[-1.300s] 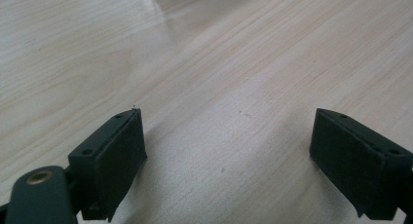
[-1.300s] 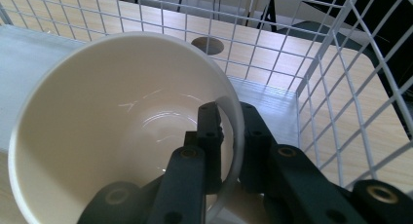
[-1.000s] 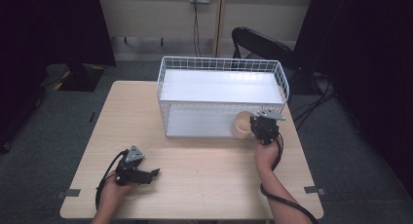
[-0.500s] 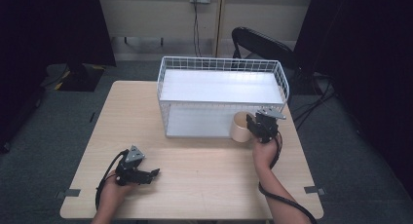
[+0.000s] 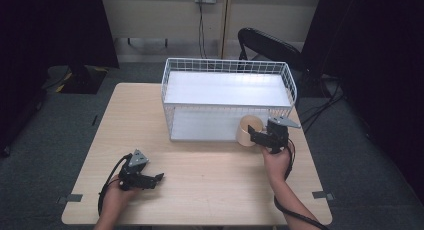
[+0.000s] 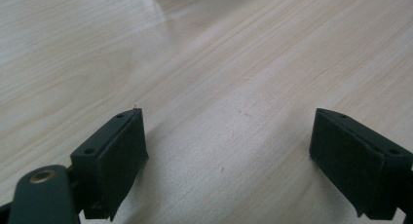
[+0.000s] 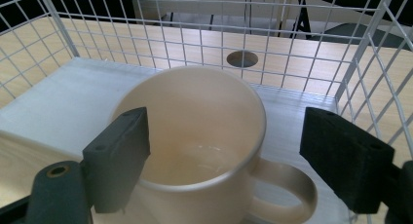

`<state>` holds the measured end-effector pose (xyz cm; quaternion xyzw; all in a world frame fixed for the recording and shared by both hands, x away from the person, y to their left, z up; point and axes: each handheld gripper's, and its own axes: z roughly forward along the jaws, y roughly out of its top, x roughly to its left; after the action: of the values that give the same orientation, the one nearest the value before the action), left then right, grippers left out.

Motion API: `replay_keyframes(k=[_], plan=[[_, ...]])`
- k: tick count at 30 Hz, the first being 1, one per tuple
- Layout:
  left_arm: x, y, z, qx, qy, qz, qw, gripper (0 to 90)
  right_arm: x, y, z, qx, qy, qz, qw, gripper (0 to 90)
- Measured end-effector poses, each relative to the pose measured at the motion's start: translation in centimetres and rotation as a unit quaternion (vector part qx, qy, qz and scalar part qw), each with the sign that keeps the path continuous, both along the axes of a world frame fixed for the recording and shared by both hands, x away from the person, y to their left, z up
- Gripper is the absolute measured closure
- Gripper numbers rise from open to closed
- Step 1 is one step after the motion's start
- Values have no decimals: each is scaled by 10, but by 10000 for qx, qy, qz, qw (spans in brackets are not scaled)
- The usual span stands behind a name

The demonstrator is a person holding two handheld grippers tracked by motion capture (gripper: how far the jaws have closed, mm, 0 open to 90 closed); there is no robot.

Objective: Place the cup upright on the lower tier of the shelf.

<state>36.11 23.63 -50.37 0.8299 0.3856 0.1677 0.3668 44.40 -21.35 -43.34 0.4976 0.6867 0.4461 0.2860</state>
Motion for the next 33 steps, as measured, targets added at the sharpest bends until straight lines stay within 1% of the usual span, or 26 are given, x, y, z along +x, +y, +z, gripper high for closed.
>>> replay_keyframes(k=[3, 5, 7, 9, 11, 12, 15, 17, 18, 19, 20, 21, 22, 25, 29, 33], plan=[[0, 0, 0, -1, -1, 5, 10000, 132, -2, -1, 0, -27, -39, 46, 10000, 163], [0, 0, 0, 1, -1, 12, 10000, 132, -5, -3, 2, 71, -70, 82, 9999, 163], [0, 0, 0, 1, 0, 10, 10000, 132, -8, -3, 3, 198, -43, 155, 9997, 163], [0, 0, 0, 6, -4, 6, 10000, 132, -11, -2, 3, 170, -30, 231, 9996, 162], [0, 0, 0, 8, -4, 6, 10000, 132, -16, 0, 2, 111, 46, 318, 9994, 157], [0, 0, 0, 7, -3, 13, 10000, 132, -17, 0, 2, 172, 76, 331, 9993, 157], [0, 0, 0, 7, -2, 20, 10000, 132, -19, -1, 2, 221, 133, 400, 9989, 158], [0, -1, 0, 7, -2, 24, 10000, 132, -20, 1, 0, 146, 207, 464, 9986, 157], [0, 0, 0, 9, -2, 22, 10000, 132, -21, 2, -3, -4, 249, 469, 9986, 158], [0, 0, 0, 9, -2, 22, 10000, 132, -21, 2, -3, -4, 249, 469, 9986, 158], [0, -1, 0, 7, -1, 23, 10000, 132, -20, 4, -6, -126, 245, 422, 9987, 159], [-1, -1, 0, 0, -2, 28, 10000, 132, -20, 4, -6, -126, 245, 422, 9987, 159], [0, 0, 0, 10, 0, 22, 10000, 132, -18, 5, -9, -188, 269, 370, 9988, 161], [0, 0, 0, 8, -1, 22, 10000, 132, -16, 6, -10, -178, 270, 370, 9988, 170], [0, 0, 0, 2, 3, 17, 10000, 132, -13, 9, -12, -228, 253, 375, 9987, 192], [0, 0, 0, 4, 1, 19, 10000, 132, -11, 10, -12, -247, 264, 327, 9988, 209]])
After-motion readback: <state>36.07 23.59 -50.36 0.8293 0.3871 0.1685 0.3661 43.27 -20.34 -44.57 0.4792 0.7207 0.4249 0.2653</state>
